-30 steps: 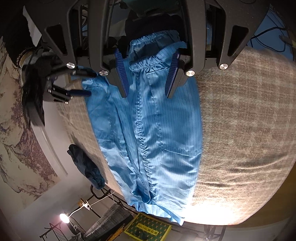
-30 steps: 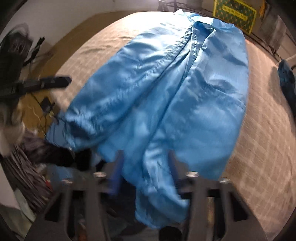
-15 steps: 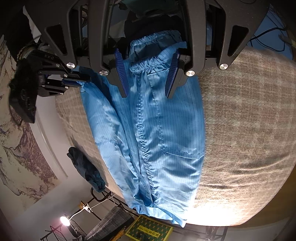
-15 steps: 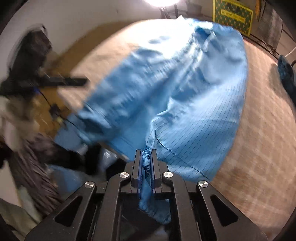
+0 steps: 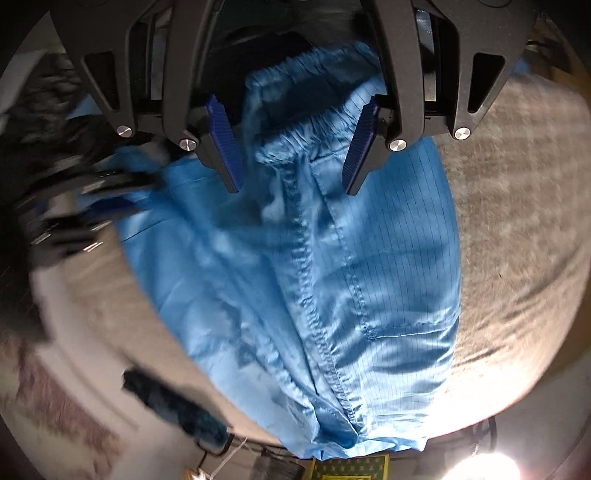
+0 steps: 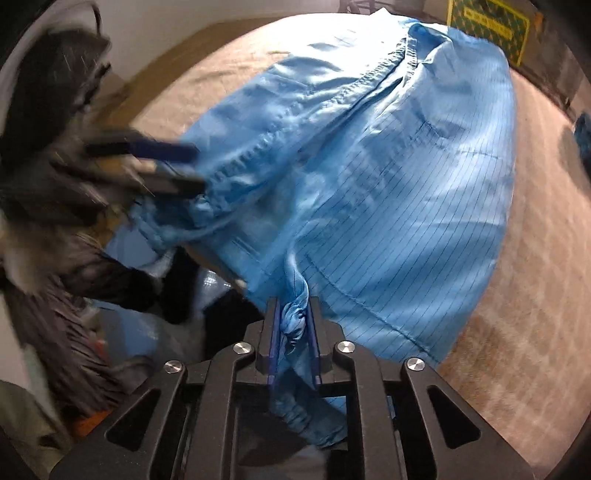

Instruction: Fold large clothes

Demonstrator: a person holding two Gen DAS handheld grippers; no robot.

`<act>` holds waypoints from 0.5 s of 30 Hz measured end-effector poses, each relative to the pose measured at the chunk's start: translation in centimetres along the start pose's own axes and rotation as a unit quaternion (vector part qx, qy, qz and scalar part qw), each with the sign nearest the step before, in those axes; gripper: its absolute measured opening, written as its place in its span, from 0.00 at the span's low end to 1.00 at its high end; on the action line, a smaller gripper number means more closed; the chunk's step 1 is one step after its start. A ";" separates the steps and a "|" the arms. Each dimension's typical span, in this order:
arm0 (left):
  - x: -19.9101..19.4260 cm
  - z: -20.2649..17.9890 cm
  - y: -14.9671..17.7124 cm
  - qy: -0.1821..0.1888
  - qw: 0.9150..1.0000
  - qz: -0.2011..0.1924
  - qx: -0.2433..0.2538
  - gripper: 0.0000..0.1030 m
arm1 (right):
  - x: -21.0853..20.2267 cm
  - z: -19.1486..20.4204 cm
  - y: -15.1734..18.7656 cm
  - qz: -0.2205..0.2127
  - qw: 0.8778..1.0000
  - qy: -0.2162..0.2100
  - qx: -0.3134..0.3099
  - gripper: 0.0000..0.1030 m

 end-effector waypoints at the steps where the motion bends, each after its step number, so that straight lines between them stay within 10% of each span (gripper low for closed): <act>1: 0.5 -0.3 0.0 -0.015 1.000 0.001 0.009 0.55 | -0.8 -0.2 0.0 -0.012 1.000 -0.022 0.012 0.14; 3: 1.3 -0.3 0.1 -0.024 1.000 0.003 0.011 0.54 | -3.1 -1.0 0.0 -0.047 0.997 -0.056 0.032 0.17; 5: 2.1 -0.2 0.1 -0.023 1.000 0.006 0.014 0.19 | -4.9 -2.2 0.3 -0.078 0.994 -0.059 0.051 0.17; 8: 2.3 0.2 -0.3 0.004 1.000 -0.002 -0.005 0.05 | -5.5 -3.9 1.1 -0.089 0.993 -0.025 0.073 0.17; 11: 1.6 0.0 -0.8 0.066 0.997 -0.017 -0.040 0.03 | -3.9 -4.8 1.8 -0.068 0.994 -0.010 0.090 0.17; 15: 2.6 -2.9 -0.6 0.044 0.999 -0.017 0.023 0.03 | -2.3 -3.5 1.4 -0.048 0.996 -0.009 0.069 0.17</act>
Point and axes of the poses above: each gripper's, at about its wrist camera, not at the fingertips, and x roughly the way its jaws point, z to its left, y to its underside, the point moved 1 cm from there along x, roughly the way its jaws point, and after that the axes turned 3 degrees about -y, right-handed, at the moved point
